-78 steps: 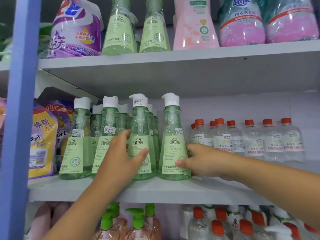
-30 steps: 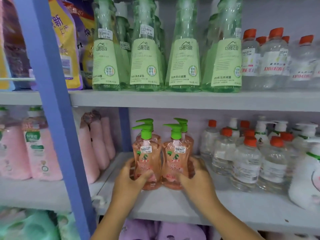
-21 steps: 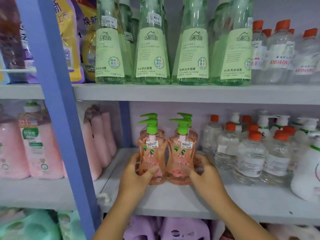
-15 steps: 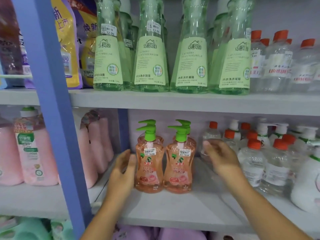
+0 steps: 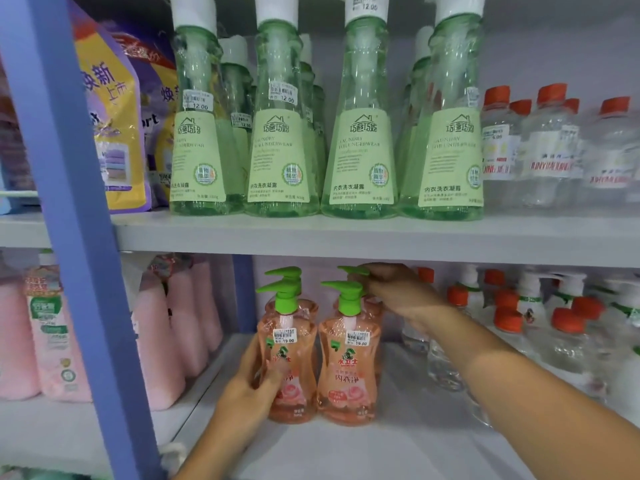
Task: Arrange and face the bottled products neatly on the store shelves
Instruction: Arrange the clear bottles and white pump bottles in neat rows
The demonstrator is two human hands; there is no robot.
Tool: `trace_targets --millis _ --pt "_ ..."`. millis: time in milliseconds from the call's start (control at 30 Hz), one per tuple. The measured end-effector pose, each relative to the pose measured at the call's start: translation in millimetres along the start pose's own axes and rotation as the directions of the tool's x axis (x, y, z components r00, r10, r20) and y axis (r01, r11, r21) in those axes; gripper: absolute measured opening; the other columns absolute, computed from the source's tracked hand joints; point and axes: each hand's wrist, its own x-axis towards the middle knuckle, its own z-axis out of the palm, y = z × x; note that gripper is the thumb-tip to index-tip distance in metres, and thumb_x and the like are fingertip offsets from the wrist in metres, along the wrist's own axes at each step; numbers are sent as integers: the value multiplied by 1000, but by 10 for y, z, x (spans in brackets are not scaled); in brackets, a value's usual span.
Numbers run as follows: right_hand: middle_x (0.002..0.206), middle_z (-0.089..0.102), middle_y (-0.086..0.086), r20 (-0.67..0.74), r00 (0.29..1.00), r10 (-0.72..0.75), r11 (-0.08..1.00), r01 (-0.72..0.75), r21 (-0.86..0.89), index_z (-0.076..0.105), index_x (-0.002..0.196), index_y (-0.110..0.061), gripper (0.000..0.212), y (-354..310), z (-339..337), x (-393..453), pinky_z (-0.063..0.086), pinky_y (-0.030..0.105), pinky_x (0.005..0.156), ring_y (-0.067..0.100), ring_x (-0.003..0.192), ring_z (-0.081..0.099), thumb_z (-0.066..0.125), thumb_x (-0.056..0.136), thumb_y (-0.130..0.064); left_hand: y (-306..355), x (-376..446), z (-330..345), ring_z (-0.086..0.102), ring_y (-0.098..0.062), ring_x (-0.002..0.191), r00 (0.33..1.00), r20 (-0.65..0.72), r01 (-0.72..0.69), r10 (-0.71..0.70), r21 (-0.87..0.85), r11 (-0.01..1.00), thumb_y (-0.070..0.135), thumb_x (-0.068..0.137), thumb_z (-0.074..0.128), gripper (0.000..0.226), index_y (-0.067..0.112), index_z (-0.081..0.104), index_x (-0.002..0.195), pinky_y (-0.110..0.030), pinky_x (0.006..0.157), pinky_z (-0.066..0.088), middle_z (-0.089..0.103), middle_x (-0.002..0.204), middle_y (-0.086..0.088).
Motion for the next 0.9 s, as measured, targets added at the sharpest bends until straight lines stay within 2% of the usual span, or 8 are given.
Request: trace_targets --millis 167,333,433,567,600,633,667,900 --pt "112 73 23 130 991 -10 997 0 72 76 106 -19 24 42 80 130 54 50 93 36 107 69 56 100 -6 -43 16 10 65 15 97 1000 13 -25 25 -61 998 56 78 73 57 63 46 127 -22 92 51 67 103 42" --pt "109 77 -3 30 998 52 994 -55 95 69 116 -26 20 36 97 -64 57 27 86 13 100 72 56 102 -31 -60 25 18 63 20 99 998 25 -57 59 -60 997 50 80 75 62 60 42 132 -10 85 51 66 107 43" --pt "141 56 -14 -126 991 52 997 -45 58 47 143 -38 56 223 131 -531 49 25 99 7 123 59 55 92 -59 -85 32 9 62 20 100 996 25 -80 81 -31 996 27 89 72 65 49 40 141 -2 76 49 65 106 43" --pt "150 17 -22 102 994 31 997 -24 -67 -10 158 -24 123 497 482 -1022 32 -10 77 -21 127 34 79 75 -45 -89 36 18 53 34 90 995 65 -87 82 90 992 33 92 68 63 63 29 132 2 80 43 54 93 59" --pt "153 23 -15 131 991 25 999 -19 -50 -8 157 -16 153 551 544 -1067 36 -8 78 -28 118 41 45 29 -80 -94 30 25 51 36 88 994 70 -88 81 110 990 33 93 68 62 60 29 133 4 78 41 52 90 61" --pt "153 36 -5 114 993 -35 999 37 -16 0 157 -12 104 640 608 -1025 43 -1 82 -25 112 52 48 71 21 -88 23 32 50 37 86 994 70 -94 86 115 989 31 93 67 62 57 29 136 6 75 40 51 88 61" --pt "147 48 1 74 996 -50 998 53 -36 11 155 -13 123 702 640 -992 50 8 86 -16 112 59 93 65 -36 -92 21 34 50 37 87 993 70 -101 93 121 988 29 94 67 62 53 29 137 7 74 38 53 87 60" --pt "144 52 -15 35 995 -94 994 95 -47 26 144 -36 91 867 646 -865 39 12 107 -4 131 51 73 74 -70 -83 -7 60 51 32 99 984 94 -166 153 143 976 29 95 63 47 48 38 130 3 84 39 50 103 60"
